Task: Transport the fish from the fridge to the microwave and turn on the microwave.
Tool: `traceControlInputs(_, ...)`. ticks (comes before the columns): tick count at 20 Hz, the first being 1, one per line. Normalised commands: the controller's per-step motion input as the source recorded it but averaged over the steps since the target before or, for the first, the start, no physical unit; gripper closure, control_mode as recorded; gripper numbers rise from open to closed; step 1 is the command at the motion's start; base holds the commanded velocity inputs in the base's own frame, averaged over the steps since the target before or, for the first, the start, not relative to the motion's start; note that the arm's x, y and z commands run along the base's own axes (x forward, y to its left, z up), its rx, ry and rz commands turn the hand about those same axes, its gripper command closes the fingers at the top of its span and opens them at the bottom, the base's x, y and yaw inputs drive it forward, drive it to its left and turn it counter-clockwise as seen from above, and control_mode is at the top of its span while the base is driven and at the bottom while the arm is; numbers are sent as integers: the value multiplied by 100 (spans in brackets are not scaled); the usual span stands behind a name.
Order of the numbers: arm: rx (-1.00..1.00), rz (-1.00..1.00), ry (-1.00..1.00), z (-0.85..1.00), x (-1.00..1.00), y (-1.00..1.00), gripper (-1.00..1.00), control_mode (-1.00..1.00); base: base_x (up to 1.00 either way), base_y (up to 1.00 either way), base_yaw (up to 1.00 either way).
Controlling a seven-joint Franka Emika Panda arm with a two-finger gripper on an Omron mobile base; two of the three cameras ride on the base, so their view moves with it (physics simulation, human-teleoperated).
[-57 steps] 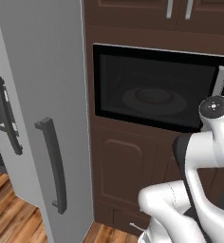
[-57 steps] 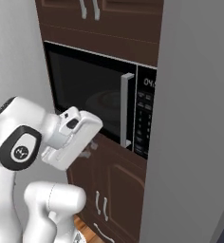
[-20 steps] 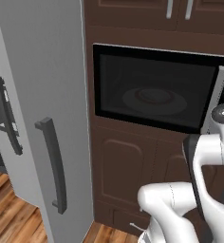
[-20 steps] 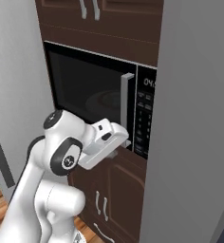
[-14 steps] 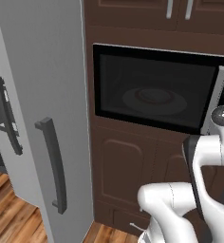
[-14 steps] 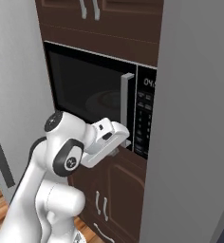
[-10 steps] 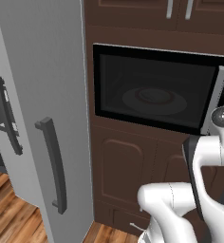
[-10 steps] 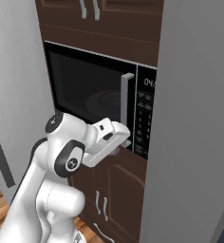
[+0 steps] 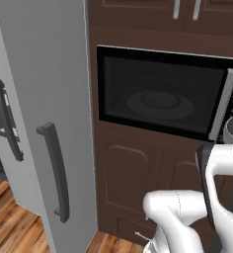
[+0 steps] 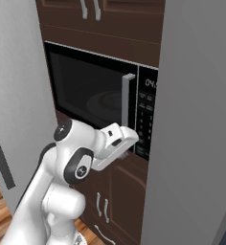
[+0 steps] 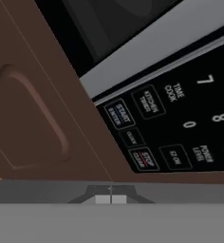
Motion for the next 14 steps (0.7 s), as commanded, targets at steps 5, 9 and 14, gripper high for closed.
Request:
traceControlInputs(5, -2, 0, -1, -18, 7, -6, 100, -100, 0, 0, 0)
traceControlInputs(9, -3, 0, -1, -14, 18, 0, 100, -100, 0, 0, 0)
traceControlInputs(14, -1, 0, -1, -7, 23, 0, 100, -100, 0, 0, 0)
